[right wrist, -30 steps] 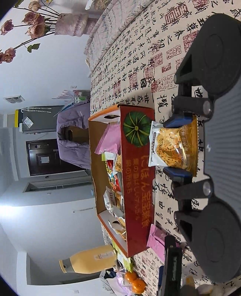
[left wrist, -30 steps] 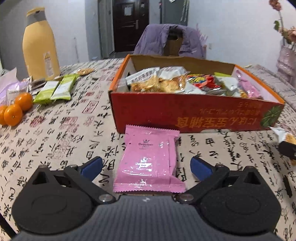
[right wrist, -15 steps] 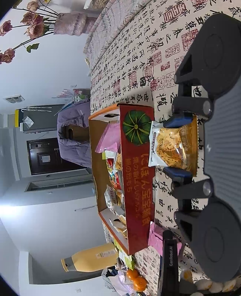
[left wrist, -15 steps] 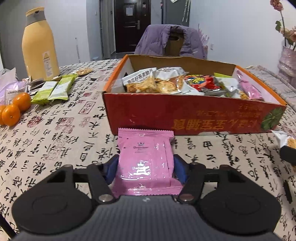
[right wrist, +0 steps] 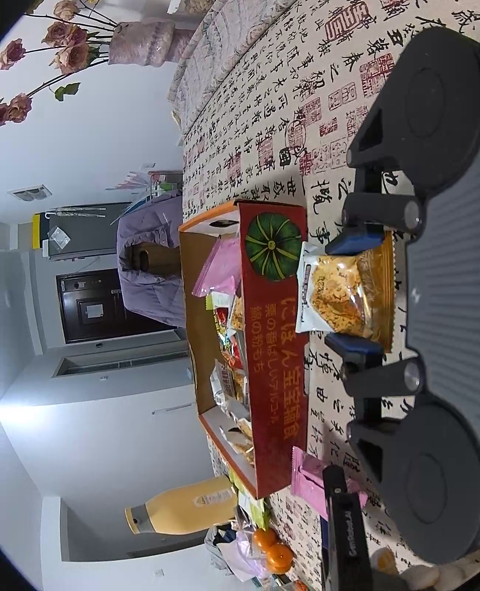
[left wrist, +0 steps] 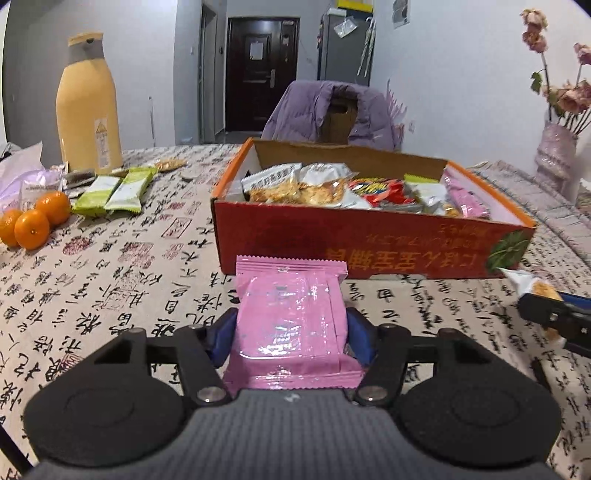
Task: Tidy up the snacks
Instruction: 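Carry both packets over the cardboard box with both grippers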
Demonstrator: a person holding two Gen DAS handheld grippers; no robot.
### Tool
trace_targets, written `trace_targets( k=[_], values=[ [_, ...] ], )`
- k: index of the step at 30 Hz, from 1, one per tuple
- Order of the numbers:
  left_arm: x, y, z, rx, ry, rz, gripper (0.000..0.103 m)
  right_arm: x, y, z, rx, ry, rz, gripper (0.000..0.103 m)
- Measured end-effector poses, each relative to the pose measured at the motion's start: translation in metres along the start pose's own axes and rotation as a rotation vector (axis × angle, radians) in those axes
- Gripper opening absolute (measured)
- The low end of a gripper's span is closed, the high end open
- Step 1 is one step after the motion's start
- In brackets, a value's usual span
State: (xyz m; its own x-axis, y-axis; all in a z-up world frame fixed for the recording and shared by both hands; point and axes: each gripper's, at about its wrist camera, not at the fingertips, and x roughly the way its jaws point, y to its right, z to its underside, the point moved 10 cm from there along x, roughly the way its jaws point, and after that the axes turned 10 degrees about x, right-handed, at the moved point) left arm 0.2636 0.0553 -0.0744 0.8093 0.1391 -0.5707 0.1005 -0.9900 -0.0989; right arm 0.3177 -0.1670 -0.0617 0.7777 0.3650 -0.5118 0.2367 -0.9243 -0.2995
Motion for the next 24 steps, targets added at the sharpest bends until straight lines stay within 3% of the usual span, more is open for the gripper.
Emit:
trace_targets(
  k=[15,24],
  values=[
    [-0.039,0.028,-0.064,0.029,0.172,0.051,0.062,-0.007,-0.022,-0.043,-0.036,0.091,-0.043,0.045],
    [-0.023,0.030,-0.110,0.038,0.219,0.034,0.063,0.008,-0.039,-0.087,-0.059,0.141,-0.059,0.045]
  ],
)
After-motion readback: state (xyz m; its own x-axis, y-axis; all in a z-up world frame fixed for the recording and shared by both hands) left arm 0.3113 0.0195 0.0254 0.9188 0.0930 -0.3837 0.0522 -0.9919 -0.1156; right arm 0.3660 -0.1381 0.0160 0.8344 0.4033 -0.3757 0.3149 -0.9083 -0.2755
